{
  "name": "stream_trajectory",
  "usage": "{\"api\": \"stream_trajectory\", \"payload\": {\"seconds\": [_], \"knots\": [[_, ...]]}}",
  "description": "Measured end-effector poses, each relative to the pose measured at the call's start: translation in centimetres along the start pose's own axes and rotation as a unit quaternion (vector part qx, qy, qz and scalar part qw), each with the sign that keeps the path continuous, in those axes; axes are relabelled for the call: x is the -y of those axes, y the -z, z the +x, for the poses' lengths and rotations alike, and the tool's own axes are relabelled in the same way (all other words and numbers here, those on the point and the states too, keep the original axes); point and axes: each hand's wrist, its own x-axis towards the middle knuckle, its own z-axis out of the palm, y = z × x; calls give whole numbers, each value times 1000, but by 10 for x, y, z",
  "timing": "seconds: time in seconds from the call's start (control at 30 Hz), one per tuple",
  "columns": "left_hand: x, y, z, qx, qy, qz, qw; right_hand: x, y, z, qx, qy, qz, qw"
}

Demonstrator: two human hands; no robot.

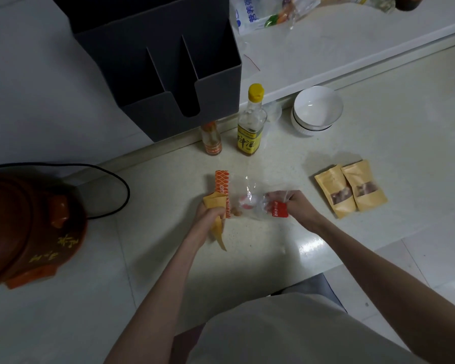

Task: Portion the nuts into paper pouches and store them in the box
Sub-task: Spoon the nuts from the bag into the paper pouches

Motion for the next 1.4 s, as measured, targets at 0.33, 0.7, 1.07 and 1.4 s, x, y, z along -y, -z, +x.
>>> {"api": "stream_trajectory", "payload": {"seconds": [0.33, 0.7, 1.07, 1.4], "knots": [[12, 5, 3, -12, 32, 22, 999, 20, -27, 18, -66, 131, -259, 955], [22, 3, 0, 34, 85, 18, 996, 31, -27, 20, -1, 140, -434, 890], [27, -10, -1, -23, 129, 6, 991, 31, -33, 34, 64, 147, -399, 903], [37, -12, -1, -38, 129, -84, 987, -1, -47, 30, 7, -29, -188, 982]]}}
